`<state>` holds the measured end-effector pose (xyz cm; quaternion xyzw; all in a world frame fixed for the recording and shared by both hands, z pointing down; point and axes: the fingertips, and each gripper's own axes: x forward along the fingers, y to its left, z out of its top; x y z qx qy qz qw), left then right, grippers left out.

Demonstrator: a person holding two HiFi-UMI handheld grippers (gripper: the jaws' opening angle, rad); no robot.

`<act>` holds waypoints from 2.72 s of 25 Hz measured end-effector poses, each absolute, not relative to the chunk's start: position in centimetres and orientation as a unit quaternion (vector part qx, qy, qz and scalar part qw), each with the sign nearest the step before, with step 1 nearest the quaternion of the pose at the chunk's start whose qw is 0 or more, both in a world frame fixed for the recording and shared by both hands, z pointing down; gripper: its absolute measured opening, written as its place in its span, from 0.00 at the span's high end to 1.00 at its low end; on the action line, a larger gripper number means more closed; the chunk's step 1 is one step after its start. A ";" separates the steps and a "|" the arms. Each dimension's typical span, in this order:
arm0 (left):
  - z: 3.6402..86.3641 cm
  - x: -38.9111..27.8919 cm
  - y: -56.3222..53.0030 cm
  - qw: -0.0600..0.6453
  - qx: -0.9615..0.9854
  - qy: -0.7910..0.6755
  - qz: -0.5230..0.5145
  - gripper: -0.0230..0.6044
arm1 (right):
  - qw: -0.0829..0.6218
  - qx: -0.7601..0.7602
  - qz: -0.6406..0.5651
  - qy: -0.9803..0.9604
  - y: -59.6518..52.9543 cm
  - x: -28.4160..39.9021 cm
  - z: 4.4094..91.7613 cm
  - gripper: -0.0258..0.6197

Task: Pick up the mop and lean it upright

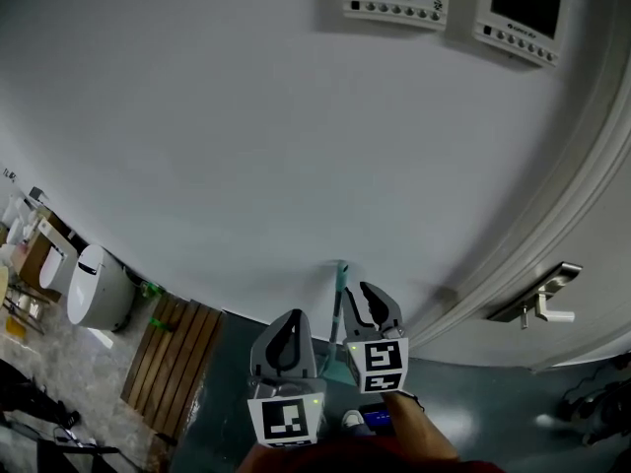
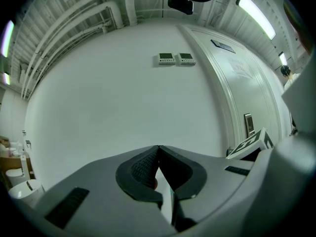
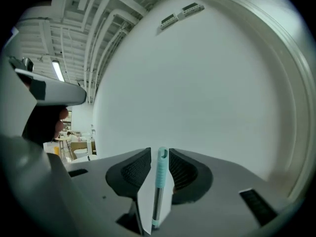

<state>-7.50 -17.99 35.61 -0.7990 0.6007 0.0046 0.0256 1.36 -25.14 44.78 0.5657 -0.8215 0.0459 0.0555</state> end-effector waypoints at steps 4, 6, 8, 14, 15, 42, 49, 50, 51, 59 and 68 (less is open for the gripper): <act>35.5 -8.3 -17.7 0.024 -0.792 0.610 0.004 0.94 | 0.074 0.574 0.055 -0.814 -26.4 0.6 46.7 0.75; 35.5 -8.8 -17.6 0.021 -0.789 0.613 0.004 0.94 | 0.081 0.581 0.060 -0.808 -27.1 0.2 47.7 0.72; 35.5 -9.3 -17.5 0.018 -0.786 0.618 0.003 0.94 | 0.086 0.589 0.066 -0.801 -27.9 -0.1 48.5 0.70; 35.8 -9.9 -17.4 0.021 -0.782 0.623 -0.001 0.94 | 0.106 0.609 0.075 -0.783 -29.4 0.0 50.4 0.69; 35.8 -10.1 -17.3 0.021 -0.781 0.624 -0.001 0.94 | 0.107 0.611 0.076 -0.781 -29.5 0.0 50.5 0.69; 36.7 -11.8 -17.6 0.016 -0.772 0.635 -0.010 0.94 | 0.091 0.608 0.079 -0.785 -29.7 -0.8 51.5 0.79; 36.7 -12.1 -17.4 0.017 -0.770 0.638 -0.011 0.94 | 0.088 0.594 0.076 -0.796 -28.3 -1.1 51.3 0.79; 36.7 -12.1 -17.4 0.017 -0.770 0.638 -0.011 0.94 | 0.086 0.591 0.076 -0.798 -28.0 -1.2 51.2 0.79; 36.8 -12.0 -17.4 0.017 -0.770 0.638 -0.011 0.94 | 0.085 0.589 0.074 -0.800 -27.7 -1.2 51.1 0.79; 37.1 -11.7 -17.5 0.014 -0.771 0.636 -0.011 0.94 | 0.082 0.574 0.064 -0.812 -24.6 -1.6 50.7 0.79; 37.3 -11.9 -17.8 0.018 -0.768 0.640 -0.010 0.94 | 0.081 0.555 0.046 -0.827 -20.5 -2.0 50.5 0.79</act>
